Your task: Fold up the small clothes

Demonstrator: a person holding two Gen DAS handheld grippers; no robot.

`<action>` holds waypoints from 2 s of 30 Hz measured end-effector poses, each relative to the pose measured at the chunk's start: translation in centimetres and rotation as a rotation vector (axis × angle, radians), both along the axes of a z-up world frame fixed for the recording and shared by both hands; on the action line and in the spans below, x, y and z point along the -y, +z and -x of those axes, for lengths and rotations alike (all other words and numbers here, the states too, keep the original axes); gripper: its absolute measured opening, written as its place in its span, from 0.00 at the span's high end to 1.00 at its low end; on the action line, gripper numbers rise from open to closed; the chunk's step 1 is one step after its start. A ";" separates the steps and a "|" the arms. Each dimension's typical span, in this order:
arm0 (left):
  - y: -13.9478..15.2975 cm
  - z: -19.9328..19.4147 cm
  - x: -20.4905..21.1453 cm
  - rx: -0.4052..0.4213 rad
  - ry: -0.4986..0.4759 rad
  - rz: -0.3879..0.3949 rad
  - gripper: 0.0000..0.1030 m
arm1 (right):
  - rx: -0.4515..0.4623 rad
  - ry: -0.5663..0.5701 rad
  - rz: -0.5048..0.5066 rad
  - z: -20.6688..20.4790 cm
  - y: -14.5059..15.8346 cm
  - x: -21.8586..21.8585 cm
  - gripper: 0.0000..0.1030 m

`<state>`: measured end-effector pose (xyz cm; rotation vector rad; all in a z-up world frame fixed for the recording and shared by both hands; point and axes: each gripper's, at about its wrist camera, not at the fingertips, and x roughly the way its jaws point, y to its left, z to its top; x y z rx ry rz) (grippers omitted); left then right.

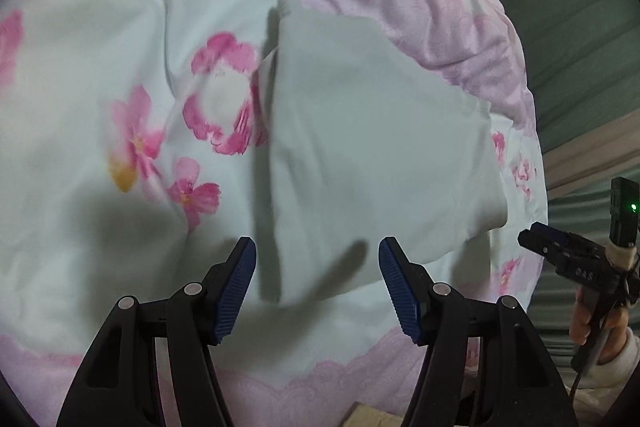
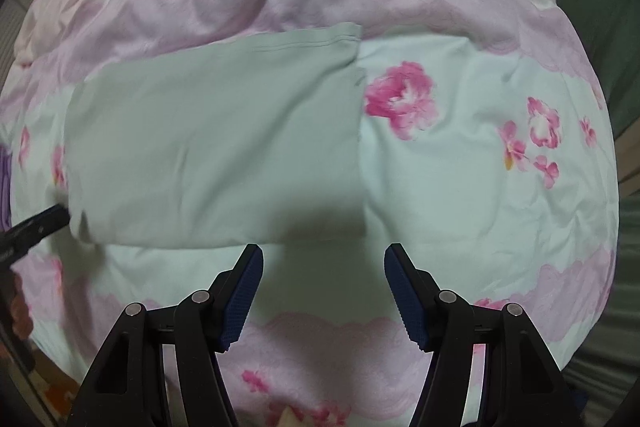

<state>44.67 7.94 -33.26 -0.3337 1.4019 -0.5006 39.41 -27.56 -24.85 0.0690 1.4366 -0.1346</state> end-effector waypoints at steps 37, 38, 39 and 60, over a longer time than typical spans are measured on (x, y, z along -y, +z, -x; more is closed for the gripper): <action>2.4 -3.2 0.4 -0.040 0.156 0.052 0.90 | -0.044 0.090 -0.110 -5.2 -4.5 -9.1 0.38; 2.3 -3.2 0.5 -0.043 0.157 0.035 0.90 | -0.053 0.089 -0.111 -5.3 -5.0 -9.0 0.38; 2.4 -3.4 0.7 -0.056 0.163 0.009 0.90 | -0.067 0.088 -0.111 -5.4 -5.6 -9.0 0.38; 11.0 -3.4 21.9 0.035 -0.088 -0.114 0.90 | 0.053 0.016 -0.221 -2.7 -1.9 2.8 0.83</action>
